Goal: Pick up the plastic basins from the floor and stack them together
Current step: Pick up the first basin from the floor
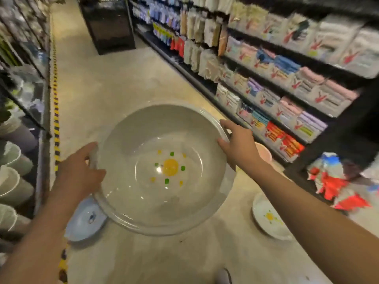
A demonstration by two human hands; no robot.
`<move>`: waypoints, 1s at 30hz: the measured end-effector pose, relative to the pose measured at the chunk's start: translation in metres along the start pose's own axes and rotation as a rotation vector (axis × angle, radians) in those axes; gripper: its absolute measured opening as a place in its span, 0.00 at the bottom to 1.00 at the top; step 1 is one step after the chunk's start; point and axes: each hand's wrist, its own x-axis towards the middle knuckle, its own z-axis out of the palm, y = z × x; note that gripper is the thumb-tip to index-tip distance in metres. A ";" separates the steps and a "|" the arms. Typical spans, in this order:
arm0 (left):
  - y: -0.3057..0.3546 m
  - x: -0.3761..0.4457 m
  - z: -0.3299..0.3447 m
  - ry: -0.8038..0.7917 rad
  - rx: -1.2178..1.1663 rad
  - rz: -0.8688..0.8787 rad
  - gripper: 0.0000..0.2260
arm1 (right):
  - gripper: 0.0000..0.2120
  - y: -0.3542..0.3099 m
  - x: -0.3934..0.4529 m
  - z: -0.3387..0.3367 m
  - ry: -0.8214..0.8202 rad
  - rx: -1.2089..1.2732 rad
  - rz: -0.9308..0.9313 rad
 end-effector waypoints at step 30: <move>0.430 0.062 0.626 -0.763 0.185 0.646 0.36 | 0.28 0.518 -0.061 -0.200 0.497 -0.114 1.117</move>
